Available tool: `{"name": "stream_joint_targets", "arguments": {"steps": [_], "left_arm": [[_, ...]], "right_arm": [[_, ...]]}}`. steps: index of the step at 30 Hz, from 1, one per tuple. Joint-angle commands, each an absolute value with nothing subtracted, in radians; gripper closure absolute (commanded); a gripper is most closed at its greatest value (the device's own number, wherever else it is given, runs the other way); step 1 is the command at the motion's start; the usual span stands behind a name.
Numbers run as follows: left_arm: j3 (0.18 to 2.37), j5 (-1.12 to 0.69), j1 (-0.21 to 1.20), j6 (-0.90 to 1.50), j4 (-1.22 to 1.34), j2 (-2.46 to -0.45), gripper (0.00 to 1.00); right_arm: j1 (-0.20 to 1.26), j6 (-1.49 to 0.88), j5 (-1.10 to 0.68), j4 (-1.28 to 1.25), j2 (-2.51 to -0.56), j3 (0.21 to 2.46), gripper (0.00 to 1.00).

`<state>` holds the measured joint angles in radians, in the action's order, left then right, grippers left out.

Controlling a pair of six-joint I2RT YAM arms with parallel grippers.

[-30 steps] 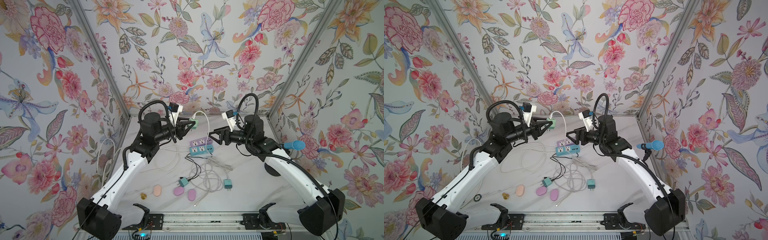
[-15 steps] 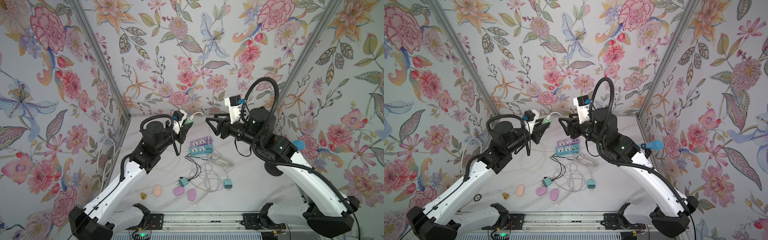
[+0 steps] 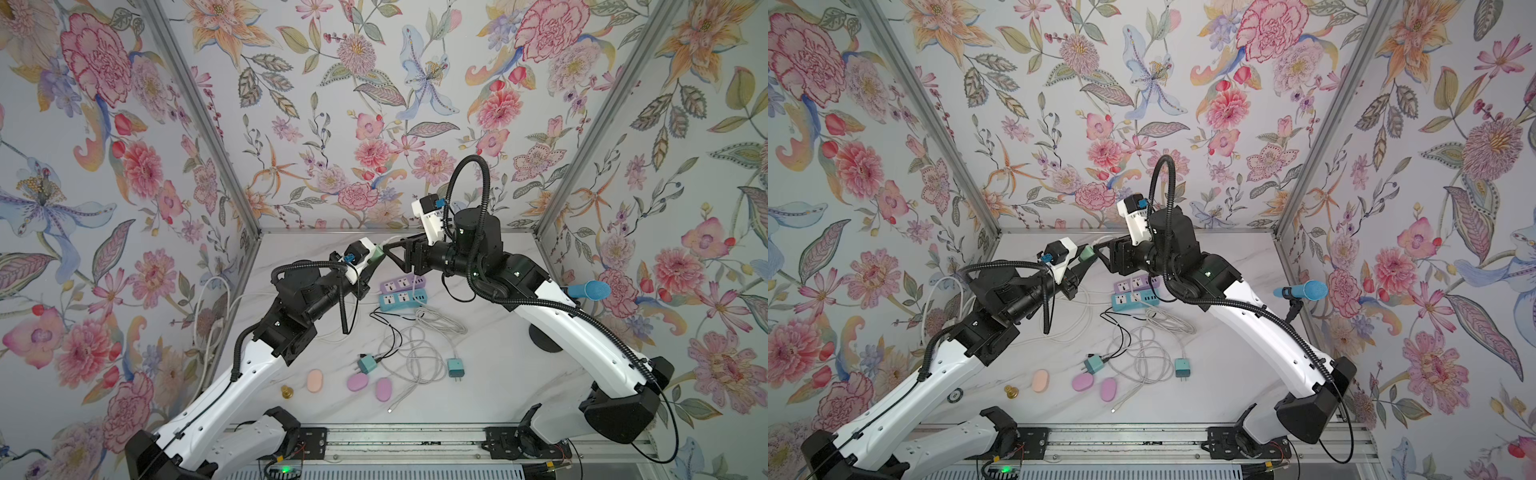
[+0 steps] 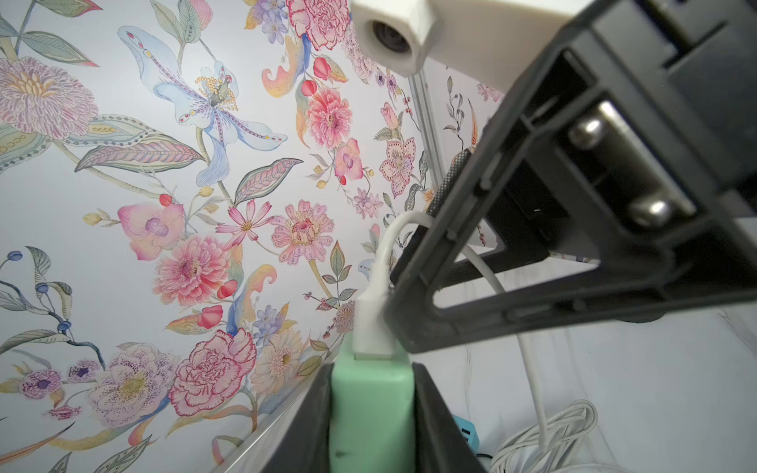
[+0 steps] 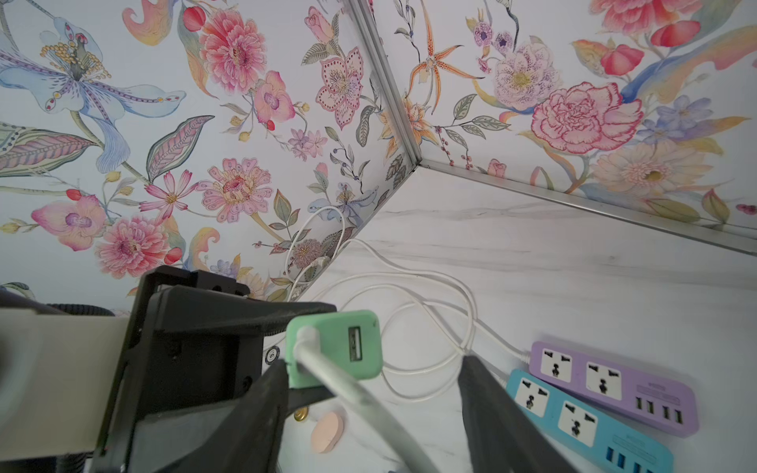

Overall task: Charge the bluetooth headset
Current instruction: Pick up the plug from the center of the board.

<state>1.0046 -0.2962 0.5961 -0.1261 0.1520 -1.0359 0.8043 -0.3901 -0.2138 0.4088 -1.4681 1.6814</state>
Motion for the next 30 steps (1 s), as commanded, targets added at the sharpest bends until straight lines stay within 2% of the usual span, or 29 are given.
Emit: {"name": "stream_joint_targets", "arguments": {"steps": [1,7,10,12,14,18,30], "left_arm": [[1.026,-0.324,0.603,-0.157,0.196,-1.044,1.00],[1.024,-0.322,0.603,-0.160,0.199,-1.050,1.00],[1.028,-0.325,0.603,-0.163,0.198,-1.058,1.00],[1.036,-0.326,0.604,-0.165,0.193,-1.068,1.00],[1.046,-0.330,0.603,-0.164,0.189,-1.077,1.00],[1.050,-0.339,0.604,-0.156,0.190,-1.079,1.00],[1.011,-0.360,0.604,-0.140,0.206,-1.050,1.00]], "right_arm": [[0.824,-0.388,-0.172,0.421,-1.423,1.685,0.35],[0.847,-0.326,0.007,0.502,-1.301,1.657,0.32],[0.907,-0.265,0.031,0.526,-1.280,1.644,0.41],[0.955,-0.228,0.001,0.540,-1.288,1.636,0.53],[1.002,-0.212,-0.011,0.559,-1.308,1.641,0.57],[1.012,-0.284,-0.049,0.562,-1.356,1.652,0.45],[0.891,-0.393,-0.141,0.489,-1.418,1.680,0.31]]}}
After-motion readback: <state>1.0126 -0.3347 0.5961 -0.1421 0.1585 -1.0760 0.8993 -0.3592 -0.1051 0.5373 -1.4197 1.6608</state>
